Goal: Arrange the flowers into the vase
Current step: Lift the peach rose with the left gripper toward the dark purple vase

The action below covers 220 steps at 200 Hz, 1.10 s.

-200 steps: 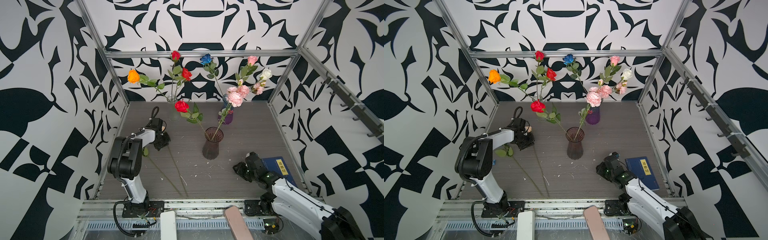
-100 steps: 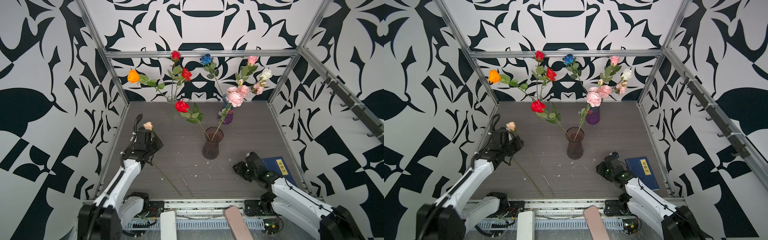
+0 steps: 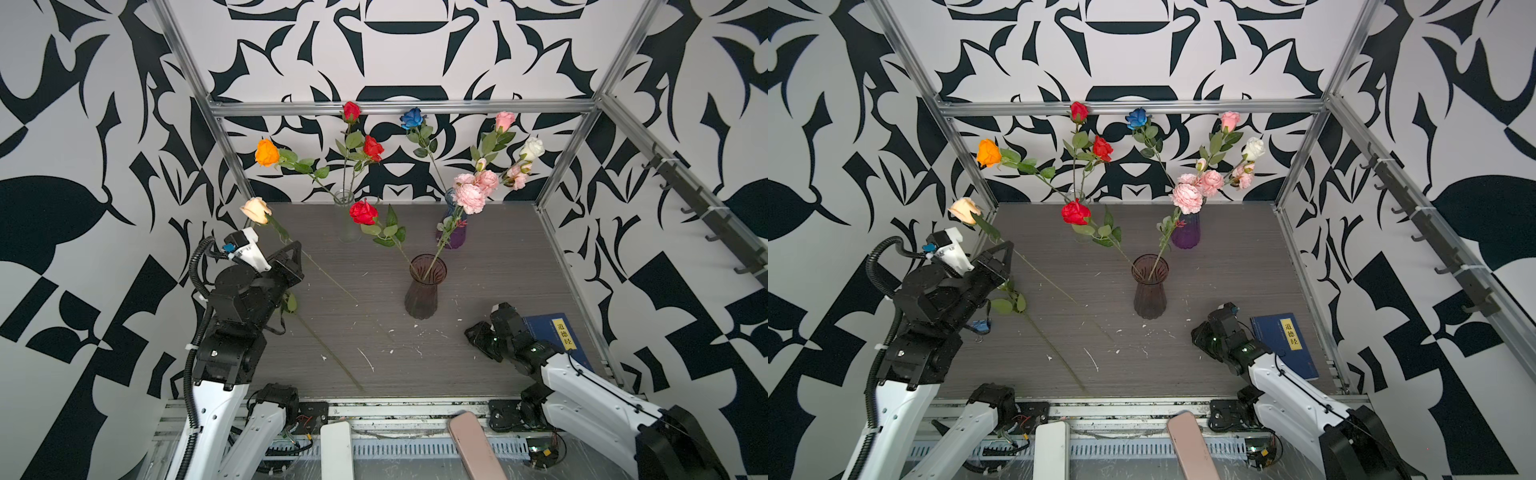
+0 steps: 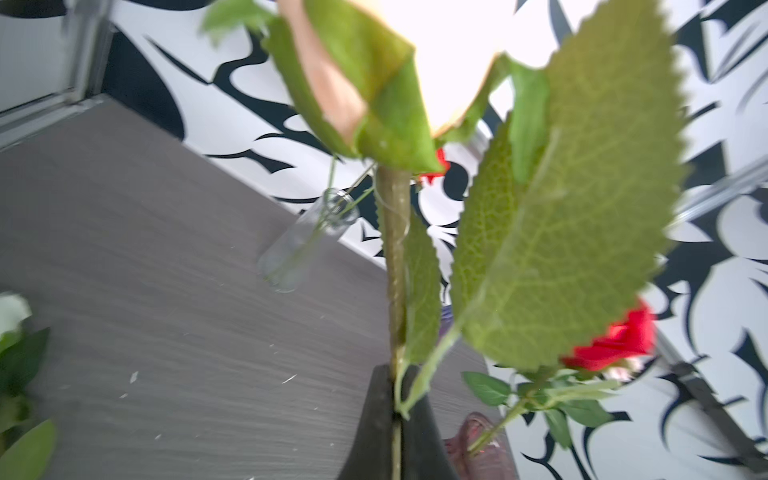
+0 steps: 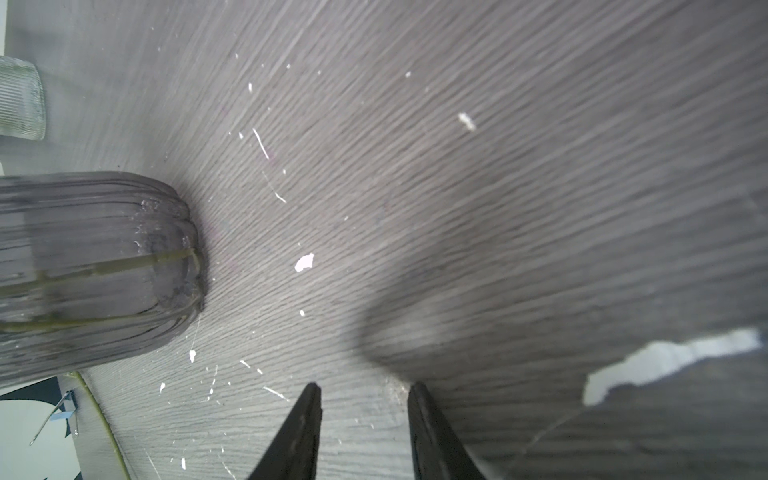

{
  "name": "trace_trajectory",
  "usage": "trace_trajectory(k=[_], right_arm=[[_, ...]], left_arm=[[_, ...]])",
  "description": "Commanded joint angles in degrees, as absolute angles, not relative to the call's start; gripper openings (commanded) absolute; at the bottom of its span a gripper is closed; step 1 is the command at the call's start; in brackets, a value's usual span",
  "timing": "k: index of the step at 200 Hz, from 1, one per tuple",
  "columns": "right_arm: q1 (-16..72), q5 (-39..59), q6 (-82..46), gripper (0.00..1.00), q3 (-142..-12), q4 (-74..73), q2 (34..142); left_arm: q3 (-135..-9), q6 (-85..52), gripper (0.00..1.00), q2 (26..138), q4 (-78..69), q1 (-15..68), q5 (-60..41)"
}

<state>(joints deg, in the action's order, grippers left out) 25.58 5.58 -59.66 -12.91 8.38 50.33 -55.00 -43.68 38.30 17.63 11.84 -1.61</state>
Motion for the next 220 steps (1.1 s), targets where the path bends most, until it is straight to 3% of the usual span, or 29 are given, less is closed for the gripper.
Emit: trace_trajectory(k=[1,75,141,220], right_arm=[[25.46,5.49,-59.94,0.39,-12.74,9.93,50.93],[25.47,5.71,-59.92,0.39,-12.57,9.93,50.2],[25.24,5.71,-59.85,0.39,-12.31,10.46,49.04],[25.08,5.89,-59.59,0.39,-12.59,10.37,49.48]], left_arm=[[-56.76,-45.14,0.0,40.52,13.52,12.74,-7.06],[-61.88,-46.81,0.0,49.08,-3.29,20.25,-2.64],[-72.17,-19.96,0.0,58.89,-13.96,38.61,12.19],[-77.56,-13.36,0.0,63.47,-18.13,40.22,14.99]])
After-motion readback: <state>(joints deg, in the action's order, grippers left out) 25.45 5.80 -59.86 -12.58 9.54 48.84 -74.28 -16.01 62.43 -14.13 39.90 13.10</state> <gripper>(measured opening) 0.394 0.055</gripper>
